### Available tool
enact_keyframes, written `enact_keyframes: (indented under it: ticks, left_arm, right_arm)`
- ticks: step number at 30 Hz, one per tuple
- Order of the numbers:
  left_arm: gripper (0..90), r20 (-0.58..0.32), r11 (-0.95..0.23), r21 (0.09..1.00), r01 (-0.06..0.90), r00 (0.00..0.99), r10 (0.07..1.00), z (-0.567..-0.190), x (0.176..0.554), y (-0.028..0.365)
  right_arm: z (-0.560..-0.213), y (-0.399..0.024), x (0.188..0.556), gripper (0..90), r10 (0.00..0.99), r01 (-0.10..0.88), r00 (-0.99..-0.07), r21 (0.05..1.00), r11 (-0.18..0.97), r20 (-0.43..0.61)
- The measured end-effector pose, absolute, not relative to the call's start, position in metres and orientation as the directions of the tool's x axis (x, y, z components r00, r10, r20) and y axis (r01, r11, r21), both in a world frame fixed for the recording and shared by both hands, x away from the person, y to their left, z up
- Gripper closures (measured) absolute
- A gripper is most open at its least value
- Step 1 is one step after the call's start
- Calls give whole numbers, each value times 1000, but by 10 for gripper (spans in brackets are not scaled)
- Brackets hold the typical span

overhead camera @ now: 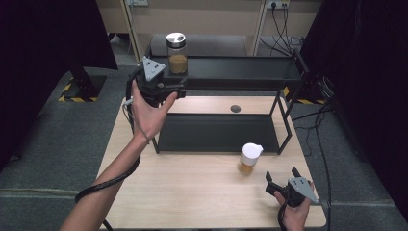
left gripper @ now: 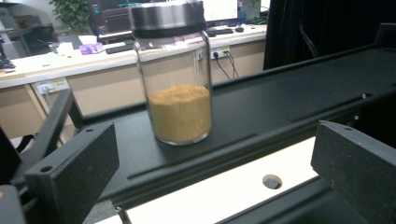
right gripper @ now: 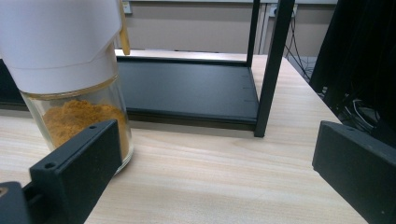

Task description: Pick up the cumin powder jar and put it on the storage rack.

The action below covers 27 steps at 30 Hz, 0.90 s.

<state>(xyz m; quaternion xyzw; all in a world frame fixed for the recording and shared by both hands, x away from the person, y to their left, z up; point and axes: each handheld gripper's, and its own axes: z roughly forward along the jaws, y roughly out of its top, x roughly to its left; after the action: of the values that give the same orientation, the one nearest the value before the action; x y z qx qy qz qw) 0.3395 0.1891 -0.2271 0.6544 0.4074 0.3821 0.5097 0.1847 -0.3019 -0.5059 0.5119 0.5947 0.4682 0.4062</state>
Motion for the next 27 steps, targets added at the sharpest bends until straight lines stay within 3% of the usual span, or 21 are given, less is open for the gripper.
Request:
enact_keyframes:
  ticks: [27]
  left_arm:
    - [0,82,-139,983,118,392,916,-267,318,197]
  right_arm:
    - [-506,-302,185,15,989,230,-145,972,35,-1]
